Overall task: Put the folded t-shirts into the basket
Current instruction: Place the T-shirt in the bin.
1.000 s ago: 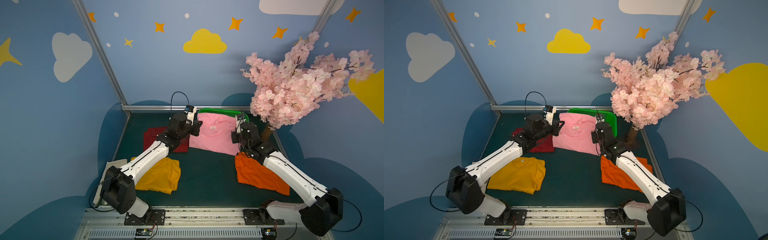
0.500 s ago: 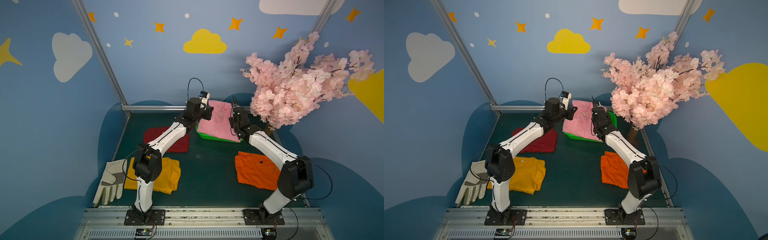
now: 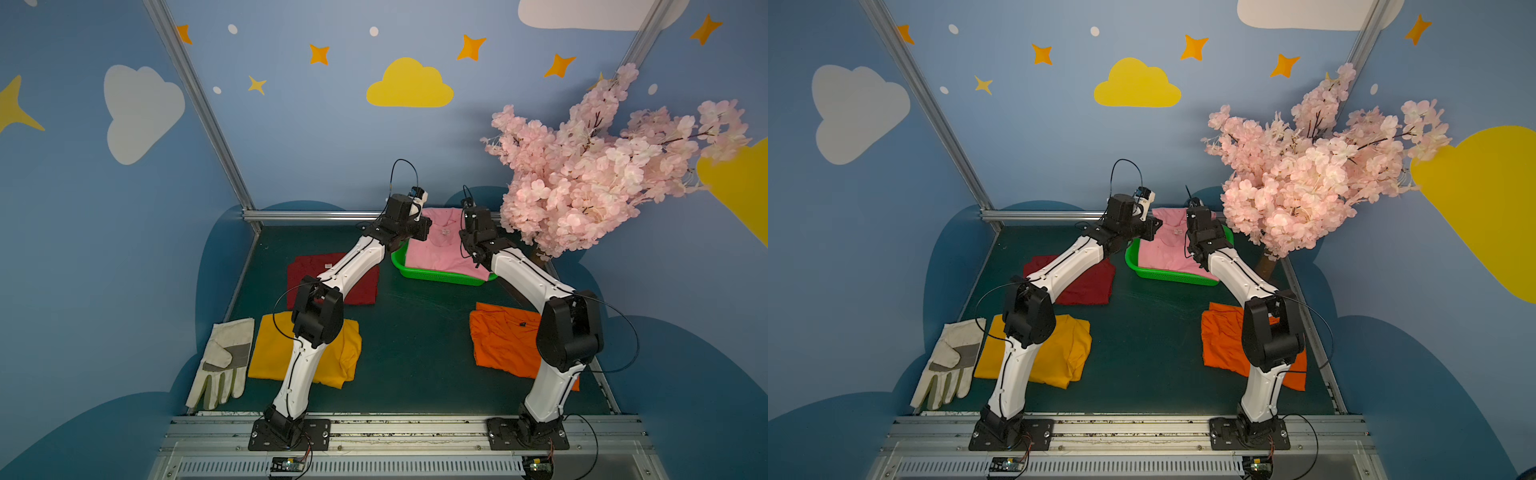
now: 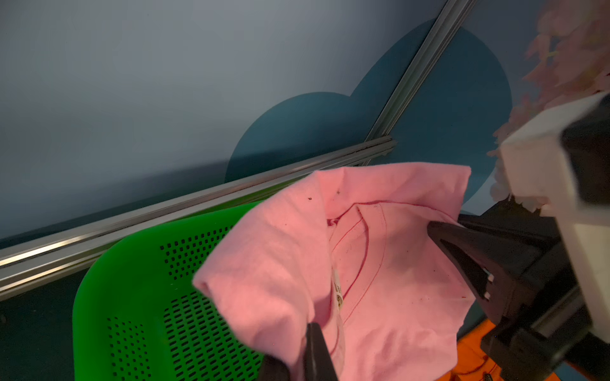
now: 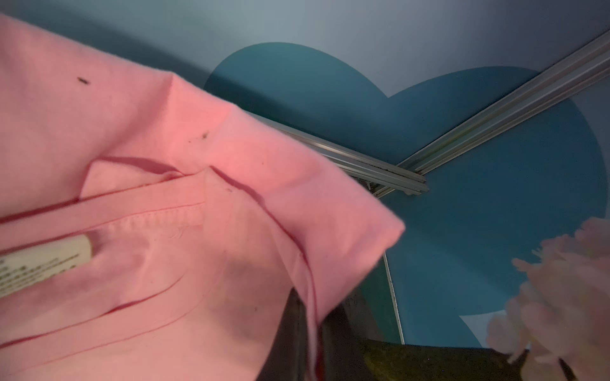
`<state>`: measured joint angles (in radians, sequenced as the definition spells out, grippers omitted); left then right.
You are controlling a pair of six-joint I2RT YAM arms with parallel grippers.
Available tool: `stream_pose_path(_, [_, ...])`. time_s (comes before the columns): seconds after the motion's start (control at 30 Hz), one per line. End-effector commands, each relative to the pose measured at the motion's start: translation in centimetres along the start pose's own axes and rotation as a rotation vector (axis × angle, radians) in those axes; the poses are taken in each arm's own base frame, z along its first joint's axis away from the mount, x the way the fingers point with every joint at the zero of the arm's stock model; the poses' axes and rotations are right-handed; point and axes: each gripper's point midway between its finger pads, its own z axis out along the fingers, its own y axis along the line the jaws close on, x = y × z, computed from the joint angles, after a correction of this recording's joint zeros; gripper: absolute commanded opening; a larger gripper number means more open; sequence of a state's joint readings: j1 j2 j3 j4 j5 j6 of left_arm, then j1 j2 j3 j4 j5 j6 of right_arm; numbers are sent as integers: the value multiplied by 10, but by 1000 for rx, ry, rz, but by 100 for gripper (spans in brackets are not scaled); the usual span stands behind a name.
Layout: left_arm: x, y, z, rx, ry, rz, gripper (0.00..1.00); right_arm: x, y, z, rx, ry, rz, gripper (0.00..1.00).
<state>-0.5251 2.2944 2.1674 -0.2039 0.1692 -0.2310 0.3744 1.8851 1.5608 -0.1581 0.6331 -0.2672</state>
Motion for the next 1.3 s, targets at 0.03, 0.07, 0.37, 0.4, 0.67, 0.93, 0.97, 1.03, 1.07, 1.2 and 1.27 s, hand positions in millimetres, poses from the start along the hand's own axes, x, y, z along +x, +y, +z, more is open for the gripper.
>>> stream_pose_path(0.03, [13,10,11,-2,55,-3,2,0,-3,13,46,36,-86,0])
stream_pose_path(0.07, [17,15,14,-11,65,-5,2,2,0,18,49,45,-103,0])
stream_pose_path(0.37, [43,44,33,-60,131,-4,3,21,19,59,41,118,-237,0])
stream_pose_path(0.4, [45,46,35,-64,135,0,4,25,21,63,38,129,-250,0])
stream_pose_path(0.67, [64,70,59,-121,159,75,12,47,28,90,43,181,-282,0])
stream_pose_path(0.93, [52,83,76,-212,93,253,44,52,28,119,113,218,-307,26])
stream_pose_path(0.97, [49,82,76,-223,87,270,50,52,29,120,113,225,-307,33])
stream_pose_path(1.03, [44,81,72,-234,84,276,57,52,28,119,111,235,-305,41])
stream_pose_path(1.07, [41,79,68,-233,83,274,59,51,27,117,107,237,-300,44])
stream_pose_path(1.2, [33,66,51,-207,104,254,69,47,29,101,60,231,-273,53])
stream_pose_path(1.27, [26,57,39,-188,107,238,73,43,36,89,11,212,-260,56])
